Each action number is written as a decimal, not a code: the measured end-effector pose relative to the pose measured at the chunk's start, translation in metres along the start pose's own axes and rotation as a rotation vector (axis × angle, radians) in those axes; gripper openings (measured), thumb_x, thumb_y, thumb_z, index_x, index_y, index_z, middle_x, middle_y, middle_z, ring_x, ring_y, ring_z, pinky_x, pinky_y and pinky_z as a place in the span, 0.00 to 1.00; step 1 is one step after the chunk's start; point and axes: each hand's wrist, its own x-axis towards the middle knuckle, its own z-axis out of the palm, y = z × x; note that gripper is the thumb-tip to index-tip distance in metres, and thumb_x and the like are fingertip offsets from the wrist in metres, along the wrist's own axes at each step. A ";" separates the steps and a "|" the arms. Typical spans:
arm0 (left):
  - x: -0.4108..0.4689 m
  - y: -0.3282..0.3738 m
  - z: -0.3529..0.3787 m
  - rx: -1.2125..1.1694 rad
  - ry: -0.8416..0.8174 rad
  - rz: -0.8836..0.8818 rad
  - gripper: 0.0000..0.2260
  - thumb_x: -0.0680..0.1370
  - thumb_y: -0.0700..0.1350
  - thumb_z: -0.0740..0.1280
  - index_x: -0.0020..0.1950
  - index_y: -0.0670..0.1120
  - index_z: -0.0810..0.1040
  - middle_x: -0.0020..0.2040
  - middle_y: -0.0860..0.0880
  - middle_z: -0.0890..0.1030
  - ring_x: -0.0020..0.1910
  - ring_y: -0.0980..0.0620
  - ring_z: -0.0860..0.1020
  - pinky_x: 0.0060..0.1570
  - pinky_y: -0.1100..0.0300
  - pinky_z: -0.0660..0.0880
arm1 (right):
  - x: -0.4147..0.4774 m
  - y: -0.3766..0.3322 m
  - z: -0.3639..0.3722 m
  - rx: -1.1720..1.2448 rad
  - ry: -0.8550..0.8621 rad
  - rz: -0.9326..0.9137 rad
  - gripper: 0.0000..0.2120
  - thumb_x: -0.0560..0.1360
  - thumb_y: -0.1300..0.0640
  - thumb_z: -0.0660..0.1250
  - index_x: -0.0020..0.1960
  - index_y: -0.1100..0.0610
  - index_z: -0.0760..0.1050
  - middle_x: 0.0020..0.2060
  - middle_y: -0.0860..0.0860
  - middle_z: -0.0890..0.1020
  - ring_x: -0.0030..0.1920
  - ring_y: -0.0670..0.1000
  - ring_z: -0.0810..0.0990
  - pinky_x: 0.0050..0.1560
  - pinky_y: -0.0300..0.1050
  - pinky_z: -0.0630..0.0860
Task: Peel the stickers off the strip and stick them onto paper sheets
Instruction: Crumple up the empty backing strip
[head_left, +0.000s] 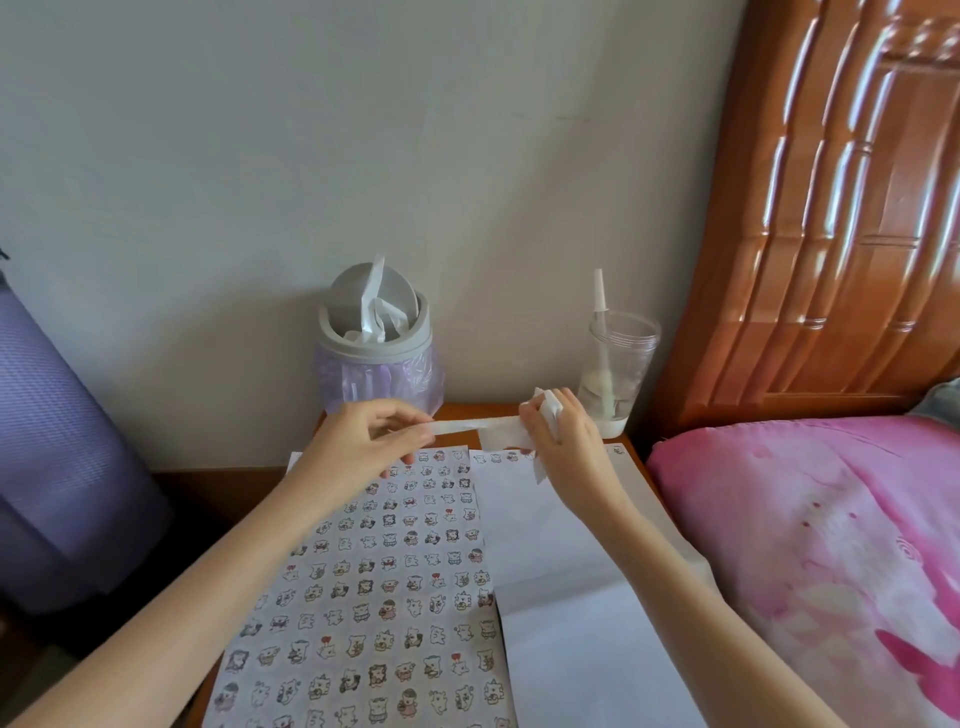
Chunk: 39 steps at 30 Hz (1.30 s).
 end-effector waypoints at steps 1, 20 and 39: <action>0.000 0.001 0.004 -0.009 0.026 0.007 0.04 0.75 0.43 0.69 0.47 0.50 0.82 0.35 0.54 0.83 0.29 0.62 0.76 0.28 0.69 0.69 | -0.002 -0.002 0.003 0.005 -0.011 -0.021 0.10 0.80 0.57 0.60 0.43 0.63 0.71 0.40 0.53 0.74 0.38 0.52 0.73 0.40 0.43 0.69; 0.004 -0.001 0.025 -0.110 0.108 0.019 0.05 0.76 0.51 0.65 0.45 0.55 0.81 0.25 0.56 0.74 0.26 0.63 0.71 0.30 0.69 0.68 | -0.013 -0.018 0.007 0.168 -0.202 0.076 0.18 0.68 0.38 0.69 0.42 0.52 0.78 0.44 0.53 0.76 0.36 0.48 0.76 0.25 0.36 0.69; 0.003 0.020 0.063 -0.914 -0.044 -0.180 0.21 0.80 0.58 0.52 0.59 0.45 0.76 0.59 0.47 0.79 0.63 0.54 0.75 0.61 0.59 0.72 | -0.021 -0.038 0.055 0.298 -0.061 -0.006 0.15 0.79 0.58 0.53 0.62 0.50 0.70 0.56 0.50 0.76 0.59 0.47 0.73 0.61 0.49 0.71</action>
